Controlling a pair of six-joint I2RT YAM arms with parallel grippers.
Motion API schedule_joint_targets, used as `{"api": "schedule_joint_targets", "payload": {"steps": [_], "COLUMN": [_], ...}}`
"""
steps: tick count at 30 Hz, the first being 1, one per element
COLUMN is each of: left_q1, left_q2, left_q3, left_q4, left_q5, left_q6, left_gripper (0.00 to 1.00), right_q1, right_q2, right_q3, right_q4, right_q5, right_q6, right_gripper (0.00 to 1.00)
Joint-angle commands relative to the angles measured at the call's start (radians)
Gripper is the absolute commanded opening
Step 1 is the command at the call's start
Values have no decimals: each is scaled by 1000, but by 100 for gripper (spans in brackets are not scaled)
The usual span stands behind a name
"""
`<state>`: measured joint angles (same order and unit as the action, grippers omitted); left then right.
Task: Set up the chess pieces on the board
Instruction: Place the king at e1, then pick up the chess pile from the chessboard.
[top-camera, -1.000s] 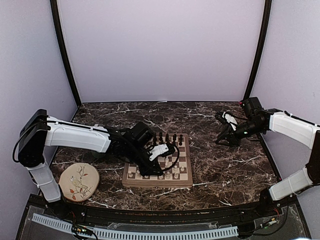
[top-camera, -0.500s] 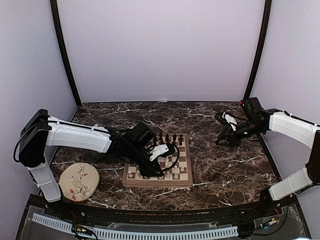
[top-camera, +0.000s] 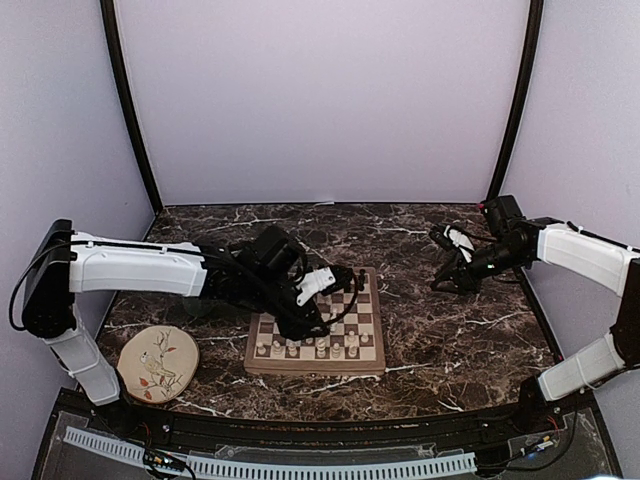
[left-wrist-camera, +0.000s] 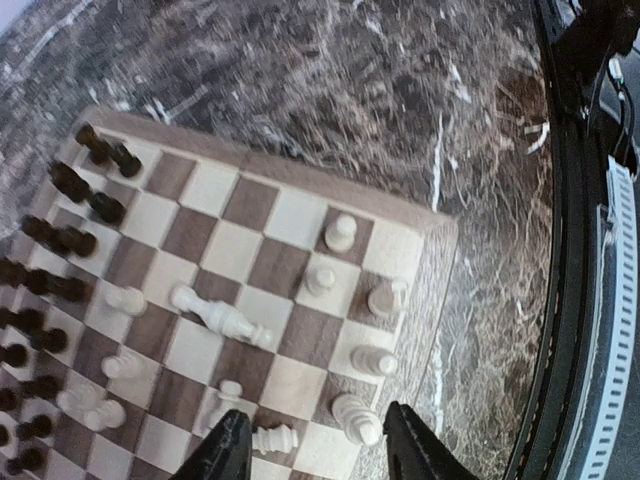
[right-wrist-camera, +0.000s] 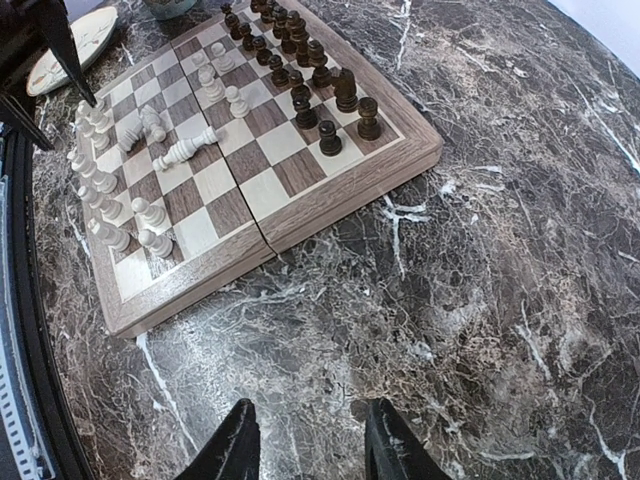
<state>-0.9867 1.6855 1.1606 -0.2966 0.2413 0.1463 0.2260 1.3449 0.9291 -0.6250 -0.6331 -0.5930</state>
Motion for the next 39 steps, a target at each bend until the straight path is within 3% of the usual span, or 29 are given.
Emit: {"api": "schedule_joint_targets", "payload": {"steps": [1, 7, 13, 20, 31, 39], "left_q1": [-5, 43, 234, 437, 464, 464], "left_q2": [-86, -87, -142, -238, -276, -286], "left_q3": [100, 147, 63, 11, 9, 10], "left_q4": [2, 104, 157, 153, 146, 145], "left_q5": [-134, -398, -326, -264, -256, -243], "left_q6": [33, -4, -189, -287, -310, -314], "left_gripper": [48, 49, 49, 57, 57, 57], "right_q1": [5, 124, 273, 410, 556, 594], "right_q2": [21, 140, 300, 547, 879, 915], "right_q3": [62, 270, 472, 698, 1104, 1134], "right_q4": [1, -81, -147, -237, -381, -409], "right_q5": [-44, 74, 181, 237, 344, 413], "right_q6": [40, 60, 74, 91, 113, 116], "right_gripper": [36, 33, 32, 31, 33, 35]}}
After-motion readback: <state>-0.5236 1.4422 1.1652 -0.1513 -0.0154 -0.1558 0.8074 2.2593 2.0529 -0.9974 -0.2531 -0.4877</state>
